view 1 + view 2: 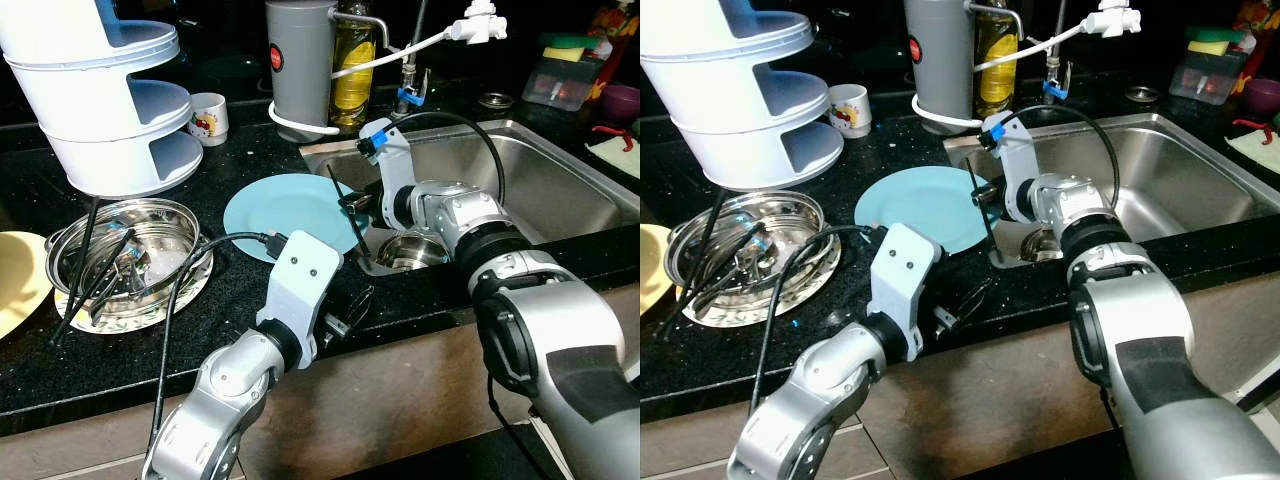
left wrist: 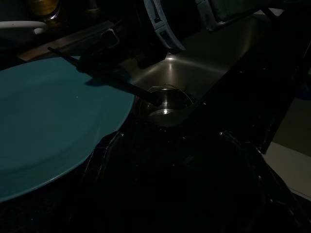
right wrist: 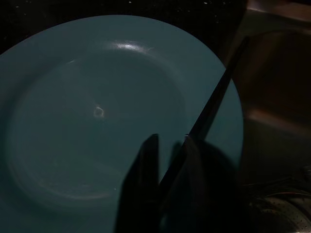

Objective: Kitchen organization

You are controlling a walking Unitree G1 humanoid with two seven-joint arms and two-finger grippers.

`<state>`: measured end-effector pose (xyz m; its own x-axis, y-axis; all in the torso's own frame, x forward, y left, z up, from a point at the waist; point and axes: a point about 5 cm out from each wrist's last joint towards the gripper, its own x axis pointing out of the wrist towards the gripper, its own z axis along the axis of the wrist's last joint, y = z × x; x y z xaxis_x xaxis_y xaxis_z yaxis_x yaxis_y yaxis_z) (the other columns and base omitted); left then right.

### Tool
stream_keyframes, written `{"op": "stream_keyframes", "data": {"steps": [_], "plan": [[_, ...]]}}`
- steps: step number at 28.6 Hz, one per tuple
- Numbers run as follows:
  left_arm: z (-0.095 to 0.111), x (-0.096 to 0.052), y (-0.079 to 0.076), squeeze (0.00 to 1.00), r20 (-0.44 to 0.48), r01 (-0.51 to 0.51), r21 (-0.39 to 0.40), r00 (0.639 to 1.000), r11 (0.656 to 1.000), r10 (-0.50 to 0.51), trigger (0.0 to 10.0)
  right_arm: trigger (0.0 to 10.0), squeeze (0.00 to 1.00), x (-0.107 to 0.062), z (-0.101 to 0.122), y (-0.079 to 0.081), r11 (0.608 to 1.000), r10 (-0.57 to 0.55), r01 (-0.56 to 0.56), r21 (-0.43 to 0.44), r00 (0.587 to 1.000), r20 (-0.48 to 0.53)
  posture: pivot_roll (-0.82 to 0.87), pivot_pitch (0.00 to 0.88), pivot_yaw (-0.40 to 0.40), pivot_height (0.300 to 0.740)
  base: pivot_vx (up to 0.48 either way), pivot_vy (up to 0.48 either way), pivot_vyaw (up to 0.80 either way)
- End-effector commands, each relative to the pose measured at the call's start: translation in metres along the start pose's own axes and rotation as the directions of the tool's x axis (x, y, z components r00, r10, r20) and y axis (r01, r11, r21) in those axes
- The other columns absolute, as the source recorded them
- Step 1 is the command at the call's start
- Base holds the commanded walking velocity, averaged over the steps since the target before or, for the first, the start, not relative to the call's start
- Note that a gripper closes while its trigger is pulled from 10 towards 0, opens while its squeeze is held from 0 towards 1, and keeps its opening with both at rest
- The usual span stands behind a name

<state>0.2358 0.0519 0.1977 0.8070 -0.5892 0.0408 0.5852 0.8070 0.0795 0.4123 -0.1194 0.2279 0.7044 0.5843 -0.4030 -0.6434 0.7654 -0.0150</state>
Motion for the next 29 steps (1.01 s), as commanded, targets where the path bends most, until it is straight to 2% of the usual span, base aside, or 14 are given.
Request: {"op": "stream_keyframes", "data": {"steps": [1,2,3,4,5,6,14,20,21,22,26,29], "plan": [[-0.001,0.002,0.001,0.0,-0.002,0.006,0.004,1.0,1.0,-0.006,10.0,10.0,0.96,0.001,0.003,0.003,1.0,-0.004,0.003,-0.019,1.0,-0.003,0.04,0.0,0.008,0.74,0.0,0.0,0.0],[-0.001,0.002,0.001,0.0,-0.002,0.006,0.004,1.0,1.0,-0.006,10.0,10.0,0.96,0.001,0.003,0.003,1.0,-0.004,0.003,-0.019,1.0,-0.003,0.04,0.0,0.008,0.74,0.0,0.0,0.0],[-0.001,0.002,0.001,0.0,-0.001,0.006,0.004,1.0,1.0,-0.006,10.0,10.0,0.84,0.002,0.003,0.003,1.0,-0.001,0.0,-0.026,1.0,-0.011,0.04,0.0,0.008,0.74,0.0,0.0,0.0],[-0.001,0.002,0.001,0.0,-0.001,0.006,0.004,1.0,1.0,-0.006,10.0,10.0,0.84,0.002,0.003,0.003,1.0,-0.001,0.0,-0.026,1.0,-0.011,0.04,0.0,0.008,0.74,0.0,0.0,0.0],[-0.001,0.002,0.001,0.0,0.0,0.006,0.004,1.0,1.0,-0.006,10.0,10.0,0.4,0.002,0.003,0.003,1.0,0.003,-0.004,-0.031,1.0,-0.018,0.04,0.0,0.009,0.74,0.0,0.0,0.0],[0.0,0.002,0.001,0.0,0.001,0.006,0.003,1.0,1.0,-0.006,10.0,10.0,0.0,0.002,0.003,0.004,0.999,0.007,-0.008,-0.035,1.0,-0.025,0.04,0.0,0.009,0.74,0.0,0.0,0.0],[0.0,0.002,0.001,0.0,0.0,0.001,0.0,1.0,1.0,-0.001,10.0,10.0,0.0,0.004,-0.001,0.008,0.998,0.031,-0.035,-0.043,0.995,-0.092,0.04,0.0,0.007,0.74,0.0,0.0,0.0],[0.0,0.002,0.001,0.0,0.002,0.0,-0.002,1.0,1.0,0.0,10.0,10.0,0.0,0.006,0.001,0.012,0.997,0.046,-0.052,-0.057,0.994,-0.1,0.04,0.0,0.005,0.74,0.0,0.0,0.0],[0.0,0.002,0.001,0.0,0.001,-0.001,-0.002,1.0,1.0,0.001,10.0,3.6,0.0,0.006,0.002,0.013,0.997,0.049,-0.055,-0.059,0.994,-0.098,0.04,0.0,0.005,0.74,0.0,0.0,0.0],[0.0,0.003,0.001,0.0,0.002,-0.002,-0.003,1.0,1.0,0.002,10.0,0.0,0.0,0.006,0.002,0.014,0.996,0.054,-0.06,-0.063,0.994,-0.096,0.04,0.0,0.004,0.74,0.0,0.0,0.0],[0.0,0.002,0.001,0.0,0.005,-0.005,-0.004,1.0,1.0,0.005,10.0,0.0,0.0,0.007,0.007,0.017,0.995,0.081,-0.084,-0.047,0.995,-0.064,0.04,0.0,0.003,0.74,0.0,0.0,0.0],[0.0,0.003,0.001,0.0,0.004,-0.003,-0.006,1.0,1.0,0.003,10.0,0.0,0.0,0.006,0.015,0.019,0.993,0.118,-0.118,-0.01,0.993,0.006,0.04,0.0,0.003,0.74,0.0,0.0,0.0]]}}
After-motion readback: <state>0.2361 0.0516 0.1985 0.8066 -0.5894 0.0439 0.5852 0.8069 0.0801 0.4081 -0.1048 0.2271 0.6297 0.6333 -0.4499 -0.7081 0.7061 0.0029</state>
